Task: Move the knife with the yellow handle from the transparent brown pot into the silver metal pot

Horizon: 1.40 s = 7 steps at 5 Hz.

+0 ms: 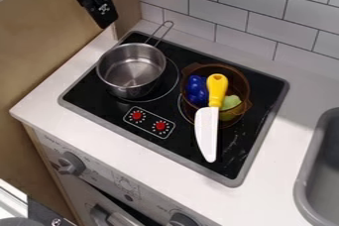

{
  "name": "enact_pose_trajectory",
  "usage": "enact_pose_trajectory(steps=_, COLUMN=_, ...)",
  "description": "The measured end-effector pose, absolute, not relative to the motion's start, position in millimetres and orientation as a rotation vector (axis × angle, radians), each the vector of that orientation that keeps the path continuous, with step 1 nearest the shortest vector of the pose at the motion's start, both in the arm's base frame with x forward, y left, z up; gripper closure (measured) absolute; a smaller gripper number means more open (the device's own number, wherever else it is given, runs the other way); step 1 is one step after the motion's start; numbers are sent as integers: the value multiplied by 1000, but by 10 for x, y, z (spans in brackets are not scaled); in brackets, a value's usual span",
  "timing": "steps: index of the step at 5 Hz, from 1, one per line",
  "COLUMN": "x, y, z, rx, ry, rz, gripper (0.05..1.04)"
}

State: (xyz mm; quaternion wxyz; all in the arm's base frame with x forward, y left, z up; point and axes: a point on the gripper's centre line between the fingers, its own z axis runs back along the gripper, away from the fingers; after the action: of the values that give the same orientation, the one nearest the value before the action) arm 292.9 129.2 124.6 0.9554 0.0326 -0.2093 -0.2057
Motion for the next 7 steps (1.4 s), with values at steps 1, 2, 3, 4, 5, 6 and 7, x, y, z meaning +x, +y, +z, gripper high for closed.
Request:
enact_pose_trajectory(steps=1, x=2904, y=1273, z=1155, rx=48, ry=-398, rz=-410, gripper=84)
enact_pose_trajectory(steps=2, x=2929, y=1081, z=1158, rx=61, ry=-352, rz=-306, gripper=84)
enact_pose_trajectory(steps=3, x=2964, y=846, z=1235, rx=98, ry=-275, rz=-193, gripper=84)
enact_pose_trajectory(steps=4, x=3008, y=681, z=1358, rx=150, ry=-232, rz=-80, gripper=84)
enact_pose_trajectory(steps=5, x=3009, y=532, z=1308, rx=146, ry=-201, rz=-28, gripper=84)
enact_pose_trajectory(steps=6, x=3029, y=388, z=1277, rx=143, ry=-198, rz=34, gripper=84)
enact_pose_trajectory(steps=7, x=3068, y=177, z=1228, rx=104, ry=-215, rz=83, gripper=84)
